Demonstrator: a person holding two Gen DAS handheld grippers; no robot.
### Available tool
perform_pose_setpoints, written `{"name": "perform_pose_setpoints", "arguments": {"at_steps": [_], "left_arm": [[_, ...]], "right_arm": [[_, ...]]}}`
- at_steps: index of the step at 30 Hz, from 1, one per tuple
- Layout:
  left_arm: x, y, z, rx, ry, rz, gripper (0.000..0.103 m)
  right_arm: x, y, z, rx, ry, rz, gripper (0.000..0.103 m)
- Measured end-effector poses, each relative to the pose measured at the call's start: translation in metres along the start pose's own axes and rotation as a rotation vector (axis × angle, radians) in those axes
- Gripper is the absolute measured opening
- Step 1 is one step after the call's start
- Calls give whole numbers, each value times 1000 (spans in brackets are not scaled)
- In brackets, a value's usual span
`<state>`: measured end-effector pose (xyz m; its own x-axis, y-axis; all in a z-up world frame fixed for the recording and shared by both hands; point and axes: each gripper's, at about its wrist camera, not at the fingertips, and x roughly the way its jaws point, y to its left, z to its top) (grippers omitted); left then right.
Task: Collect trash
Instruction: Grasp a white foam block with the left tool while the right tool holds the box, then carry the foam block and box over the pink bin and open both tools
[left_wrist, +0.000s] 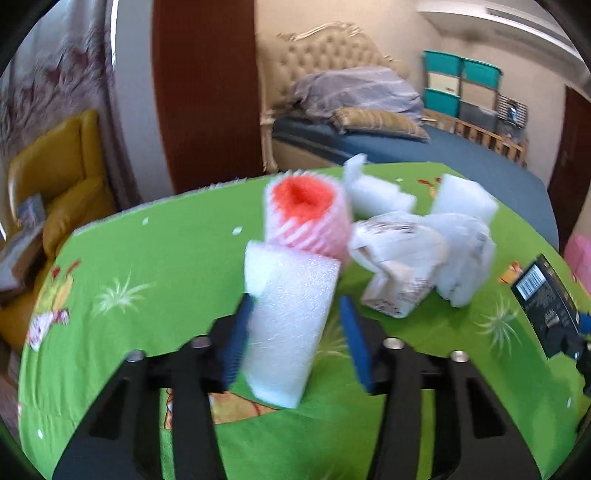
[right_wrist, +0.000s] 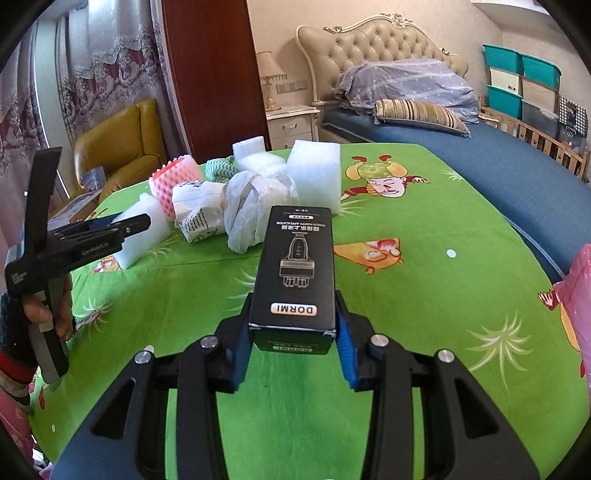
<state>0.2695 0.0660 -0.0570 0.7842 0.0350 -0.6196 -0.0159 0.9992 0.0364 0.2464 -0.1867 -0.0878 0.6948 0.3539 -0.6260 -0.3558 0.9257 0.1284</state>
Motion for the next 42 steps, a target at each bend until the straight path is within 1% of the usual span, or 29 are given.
{"name": "perform_pose_setpoints", "arguments": {"at_steps": [1,4,12,20,23,26,30,34,42], "left_arm": [[-4,-5,-2,23,-12,9,34],[-17,-17,-9,61,-34,1,34],[-67,-47,-43,69,-86,-81,33],[-101,-74,-57,85,-146,-107,33],[-109,-81,-57,72,-169,-116,33],[-116,-88,-58,60,-192,-127,34],[-123,-96,-58,67,-218,-141,34],[-133,-106,-59,84,-247,-156,34],[-143,-121,-57,108,-284,-165,34]], "right_arm": [[-1,1,-1,-2,-3,1,39],[-6,5,-5,-18,-8,1,39],[-26,12,-19,-42,-30,20,39],[-44,6,-29,-39,-52,17,39],[-54,4,-32,-45,-78,31,39],[-66,5,-34,-68,-112,26,39],[-82,7,-35,-96,-164,10,39],[-96,3,-35,-90,-210,11,39],[-114,-7,-39,-84,-254,1,39]]}}
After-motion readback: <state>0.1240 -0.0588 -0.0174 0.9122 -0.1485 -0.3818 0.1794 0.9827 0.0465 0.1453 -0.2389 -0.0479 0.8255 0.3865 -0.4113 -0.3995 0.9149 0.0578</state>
